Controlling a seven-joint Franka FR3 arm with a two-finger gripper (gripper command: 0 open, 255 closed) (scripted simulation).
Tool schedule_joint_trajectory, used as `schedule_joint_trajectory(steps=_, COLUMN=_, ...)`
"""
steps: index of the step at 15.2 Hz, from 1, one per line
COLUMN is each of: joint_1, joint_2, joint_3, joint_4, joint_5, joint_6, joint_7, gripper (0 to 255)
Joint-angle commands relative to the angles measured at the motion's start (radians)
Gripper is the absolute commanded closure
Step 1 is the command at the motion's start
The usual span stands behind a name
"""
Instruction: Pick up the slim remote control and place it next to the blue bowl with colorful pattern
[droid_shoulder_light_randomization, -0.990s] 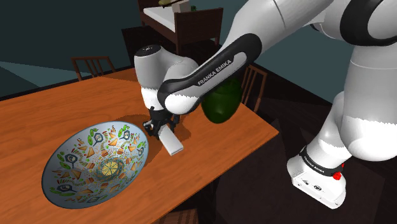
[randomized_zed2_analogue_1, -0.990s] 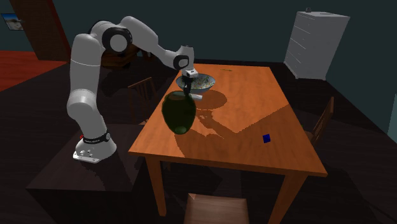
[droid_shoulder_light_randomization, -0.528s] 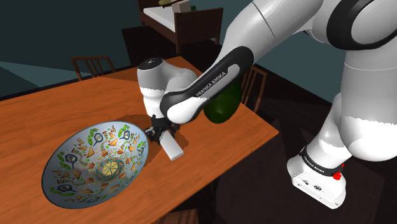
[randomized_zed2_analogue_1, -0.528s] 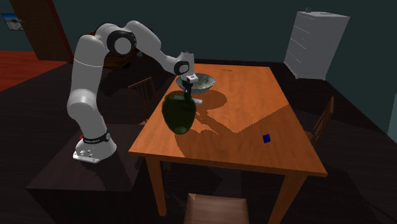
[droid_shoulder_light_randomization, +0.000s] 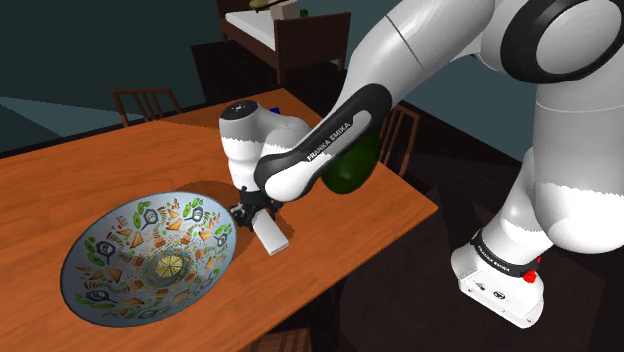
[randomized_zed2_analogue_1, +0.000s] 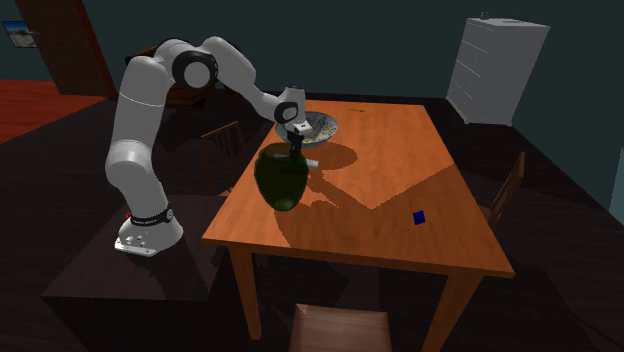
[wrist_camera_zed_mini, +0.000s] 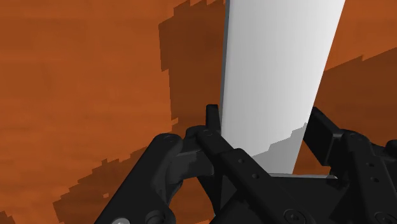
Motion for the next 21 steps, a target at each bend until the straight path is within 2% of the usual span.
schedule_joint_trajectory(steps=1, joint_1=0.002, joint_2=0.003, joint_3=0.003, joint_4=0.0, joint_5=0.0, joint_6=0.0, joint_7=-0.001, gripper=255)
schedule_joint_trajectory(steps=3, joint_1=0.003, joint_2=0.003, joint_3=0.002, joint_4=0.0, joint_5=0.0, joint_6=0.0, joint_7=-0.001, gripper=255)
schedule_joint_trajectory(steps=4, joint_1=0.003, joint_2=0.002, joint_3=0.003, joint_4=0.0, joint_5=0.001, joint_6=0.0, joint_7=0.0, gripper=0)
schedule_joint_trajectory(steps=9, joint_1=0.003, joint_2=0.003, joint_3=0.002, joint_4=0.0, joint_5=0.0, joint_6=0.0, joint_7=-0.001, gripper=0)
schedule_joint_trajectory(steps=13, joint_1=-0.011, joint_2=-0.078, joint_3=0.021, joint_4=0.023, joint_5=0.032, joint_6=-0.099, joint_7=-0.021, gripper=0)
schedule_joint_trajectory(steps=21, joint_1=-0.011, joint_2=-0.078, joint_3=0.02, joint_4=0.023, joint_5=0.033, joint_6=-0.099, joint_7=-0.022, gripper=0)
